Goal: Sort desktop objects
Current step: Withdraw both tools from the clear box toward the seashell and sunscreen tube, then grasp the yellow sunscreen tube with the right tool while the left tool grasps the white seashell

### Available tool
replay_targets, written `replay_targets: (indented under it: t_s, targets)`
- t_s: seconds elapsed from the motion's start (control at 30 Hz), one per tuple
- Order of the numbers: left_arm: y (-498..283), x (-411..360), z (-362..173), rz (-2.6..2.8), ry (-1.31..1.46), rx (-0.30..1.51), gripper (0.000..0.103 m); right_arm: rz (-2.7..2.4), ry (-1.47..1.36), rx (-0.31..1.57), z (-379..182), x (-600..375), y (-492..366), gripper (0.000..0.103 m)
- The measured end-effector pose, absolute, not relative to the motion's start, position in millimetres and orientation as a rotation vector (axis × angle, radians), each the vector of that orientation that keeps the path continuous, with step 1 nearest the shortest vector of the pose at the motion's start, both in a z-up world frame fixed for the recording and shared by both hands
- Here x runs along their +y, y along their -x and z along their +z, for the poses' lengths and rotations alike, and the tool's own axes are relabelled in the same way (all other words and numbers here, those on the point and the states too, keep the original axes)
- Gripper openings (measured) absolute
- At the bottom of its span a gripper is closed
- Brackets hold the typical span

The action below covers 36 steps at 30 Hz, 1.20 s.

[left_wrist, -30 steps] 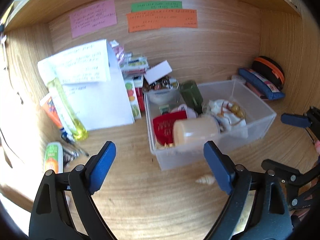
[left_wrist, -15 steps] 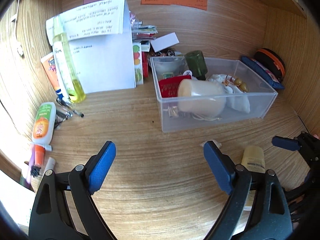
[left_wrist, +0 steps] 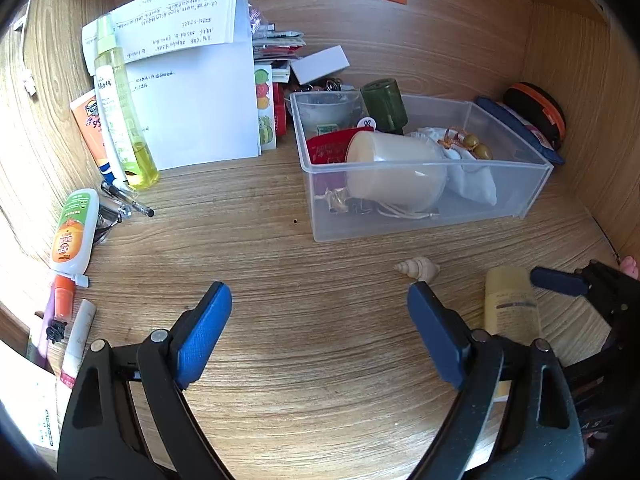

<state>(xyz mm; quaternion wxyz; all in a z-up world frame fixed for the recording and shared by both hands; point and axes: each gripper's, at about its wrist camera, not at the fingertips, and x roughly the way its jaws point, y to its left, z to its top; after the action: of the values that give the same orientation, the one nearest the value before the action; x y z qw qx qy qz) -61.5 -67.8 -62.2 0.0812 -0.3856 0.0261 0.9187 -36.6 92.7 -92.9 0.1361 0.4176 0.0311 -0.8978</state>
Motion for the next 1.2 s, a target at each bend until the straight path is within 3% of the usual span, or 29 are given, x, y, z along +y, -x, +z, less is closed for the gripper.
replay_targets:
  t_s: [0.6, 0.73, 0.87, 1.07, 1.2]
  targets:
    - [90, -8, -83, 2.610, 1.245, 0.241, 0.090, -2.626, -1.258, 0.179, -97, 137, 40, 0.083]
    - [95, -2, -88, 2.602, 1.263, 0.267, 0.090, -2.614, -1.219, 0.187, -95, 138, 41, 0.069]
    - [99, -2, -91, 2.593, 1.274, 0.269, 0.090, -2.601, -1.202, 0.189, -93, 137, 44, 0.046]
    - [105, 0, -94, 2.586, 1.270, 0.275, 0.085, -2.619, -1.190, 0.170, -94, 139, 44, 0.046]
    - [108, -3, -95, 2.586, 1.265, 0.239, 0.072, -2.605, -1.197, 0.123, -94, 144, 45, 0.046]
